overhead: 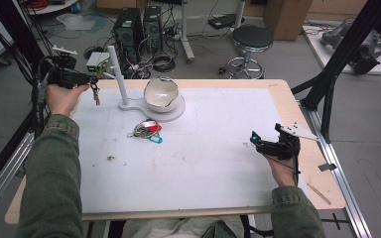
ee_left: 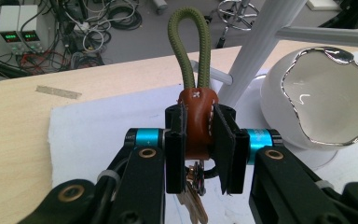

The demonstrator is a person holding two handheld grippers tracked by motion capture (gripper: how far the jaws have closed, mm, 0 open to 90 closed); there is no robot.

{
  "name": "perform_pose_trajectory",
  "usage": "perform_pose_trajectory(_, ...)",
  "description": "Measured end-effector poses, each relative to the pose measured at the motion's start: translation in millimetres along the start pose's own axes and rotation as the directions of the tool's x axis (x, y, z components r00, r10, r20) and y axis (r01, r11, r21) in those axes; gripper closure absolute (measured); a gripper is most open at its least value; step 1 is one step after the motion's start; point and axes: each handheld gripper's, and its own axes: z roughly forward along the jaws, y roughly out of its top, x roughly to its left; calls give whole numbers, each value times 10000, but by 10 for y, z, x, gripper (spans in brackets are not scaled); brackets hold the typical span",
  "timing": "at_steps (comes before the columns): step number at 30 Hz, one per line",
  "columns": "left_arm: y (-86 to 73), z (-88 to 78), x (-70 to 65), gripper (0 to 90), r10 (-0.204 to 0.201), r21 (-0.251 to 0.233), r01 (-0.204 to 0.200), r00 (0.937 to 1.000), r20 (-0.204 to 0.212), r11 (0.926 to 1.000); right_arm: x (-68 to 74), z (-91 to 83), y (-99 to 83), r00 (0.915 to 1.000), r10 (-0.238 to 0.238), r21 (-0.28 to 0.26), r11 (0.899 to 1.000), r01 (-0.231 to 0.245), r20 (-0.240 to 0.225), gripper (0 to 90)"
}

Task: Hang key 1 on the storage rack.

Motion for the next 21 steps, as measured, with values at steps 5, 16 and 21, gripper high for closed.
perform_pose_trajectory(5,-104,28,114,751,-597,25,597,9973,424,9982,2,3,0,10000,7,-8,10000,-7,5,8)
perform_pose_trajectory(16,-168,125,120,750,-807,263,782,9900,1161,9966,2,11,-2,10000,-75,21,10000,75,11,8)
perform_pose_trajectory(21,-172,179,51,748,-557,467,509,9924,1095,9976,-1,9,-2,10000,-58,2,10000,58,20,8)
